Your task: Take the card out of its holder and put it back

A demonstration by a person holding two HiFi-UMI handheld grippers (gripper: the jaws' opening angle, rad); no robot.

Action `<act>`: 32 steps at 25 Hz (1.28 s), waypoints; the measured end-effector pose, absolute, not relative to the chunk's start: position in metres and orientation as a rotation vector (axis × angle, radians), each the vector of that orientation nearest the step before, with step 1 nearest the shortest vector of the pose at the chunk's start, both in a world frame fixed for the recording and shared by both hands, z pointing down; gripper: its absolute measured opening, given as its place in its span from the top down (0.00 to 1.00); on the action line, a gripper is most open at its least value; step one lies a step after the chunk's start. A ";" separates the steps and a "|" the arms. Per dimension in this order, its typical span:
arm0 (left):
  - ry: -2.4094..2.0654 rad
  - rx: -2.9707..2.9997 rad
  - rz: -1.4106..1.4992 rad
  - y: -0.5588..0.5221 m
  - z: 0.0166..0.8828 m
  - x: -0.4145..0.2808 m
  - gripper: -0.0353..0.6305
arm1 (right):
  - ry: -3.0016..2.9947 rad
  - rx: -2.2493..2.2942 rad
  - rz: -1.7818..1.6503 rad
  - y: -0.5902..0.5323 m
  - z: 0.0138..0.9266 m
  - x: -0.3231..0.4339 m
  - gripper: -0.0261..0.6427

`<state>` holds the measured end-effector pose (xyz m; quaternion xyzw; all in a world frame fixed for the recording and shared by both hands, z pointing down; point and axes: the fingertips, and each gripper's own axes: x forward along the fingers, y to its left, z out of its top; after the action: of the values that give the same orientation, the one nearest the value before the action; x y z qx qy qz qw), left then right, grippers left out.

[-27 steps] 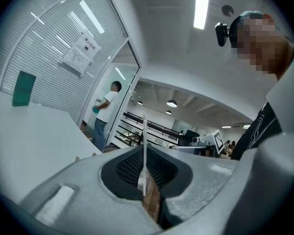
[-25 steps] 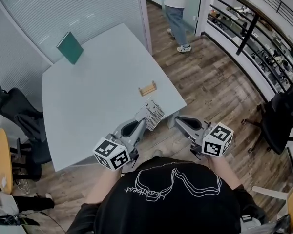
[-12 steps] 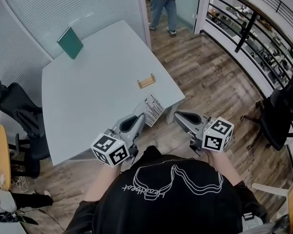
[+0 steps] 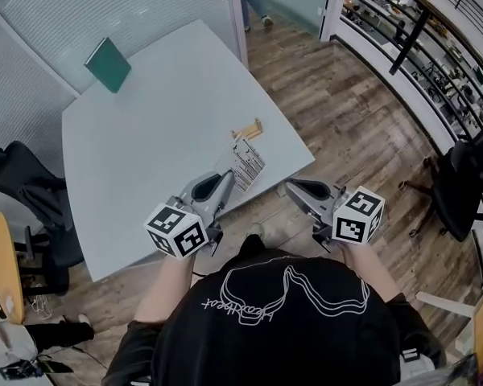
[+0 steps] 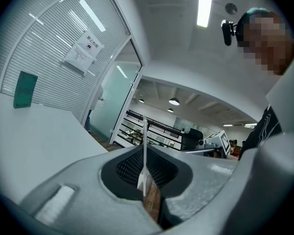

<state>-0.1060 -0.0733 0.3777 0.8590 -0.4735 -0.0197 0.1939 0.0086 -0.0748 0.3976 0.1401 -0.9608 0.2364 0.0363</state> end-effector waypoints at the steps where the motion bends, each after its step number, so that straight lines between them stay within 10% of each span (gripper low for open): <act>1: -1.322 2.408 -0.051 -0.080 0.379 -0.110 0.91 | -2.951 0.433 0.751 -0.078 0.398 0.006 0.95; 32: -1.047 2.826 0.365 -0.245 0.430 -0.149 0.91 | -2.882 0.656 1.072 -0.185 0.435 -0.013 0.95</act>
<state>-0.1494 -0.2453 0.4305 0.9296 -0.3444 0.1202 0.0531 -0.0131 -0.1851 0.4350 0.2085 -0.9167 0.3410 -0.0015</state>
